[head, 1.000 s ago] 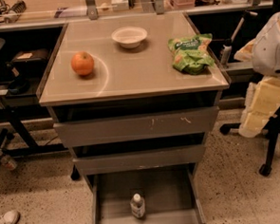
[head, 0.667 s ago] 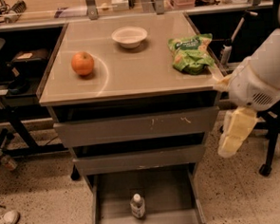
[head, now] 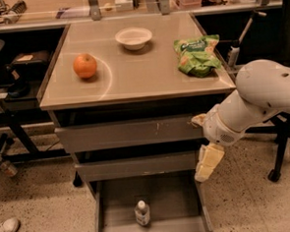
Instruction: Pick blue plastic bottle from bottom drawer and place on counter
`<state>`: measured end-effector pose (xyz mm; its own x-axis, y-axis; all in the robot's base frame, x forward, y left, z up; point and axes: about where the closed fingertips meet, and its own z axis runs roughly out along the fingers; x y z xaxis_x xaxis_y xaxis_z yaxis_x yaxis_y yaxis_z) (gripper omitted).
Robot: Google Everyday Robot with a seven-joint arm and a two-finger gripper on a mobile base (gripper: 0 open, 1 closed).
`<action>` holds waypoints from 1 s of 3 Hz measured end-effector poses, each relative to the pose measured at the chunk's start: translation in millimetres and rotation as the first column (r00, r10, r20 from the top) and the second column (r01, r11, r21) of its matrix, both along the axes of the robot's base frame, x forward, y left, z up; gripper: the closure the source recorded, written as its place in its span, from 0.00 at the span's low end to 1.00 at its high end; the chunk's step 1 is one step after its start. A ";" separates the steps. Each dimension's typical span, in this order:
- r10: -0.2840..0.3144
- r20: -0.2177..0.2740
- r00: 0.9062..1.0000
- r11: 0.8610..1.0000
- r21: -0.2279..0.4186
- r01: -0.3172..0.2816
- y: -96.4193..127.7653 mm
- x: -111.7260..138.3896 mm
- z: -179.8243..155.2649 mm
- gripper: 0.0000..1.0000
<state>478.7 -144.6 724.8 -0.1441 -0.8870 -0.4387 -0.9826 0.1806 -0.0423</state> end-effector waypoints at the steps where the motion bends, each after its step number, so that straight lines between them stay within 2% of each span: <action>1: 0.000 0.000 1.000 1.000 0.000 0.000 0.0 0.0 0.0 0.00; 2: 0.006 0.003 1.000 1.000 0.018 -0.006 1.8 -1.4 -3.6 0.00; 3: -0.025 -0.043 0.999 0.997 0.078 0.028 7.9 -4.7 -57.7 0.00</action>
Offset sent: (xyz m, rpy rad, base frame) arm -0.0021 0.0022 -0.0073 0.0411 -0.0088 0.0103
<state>474.1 -136.7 667.0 -0.1867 -0.8455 -0.5003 -0.9781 0.2076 0.0141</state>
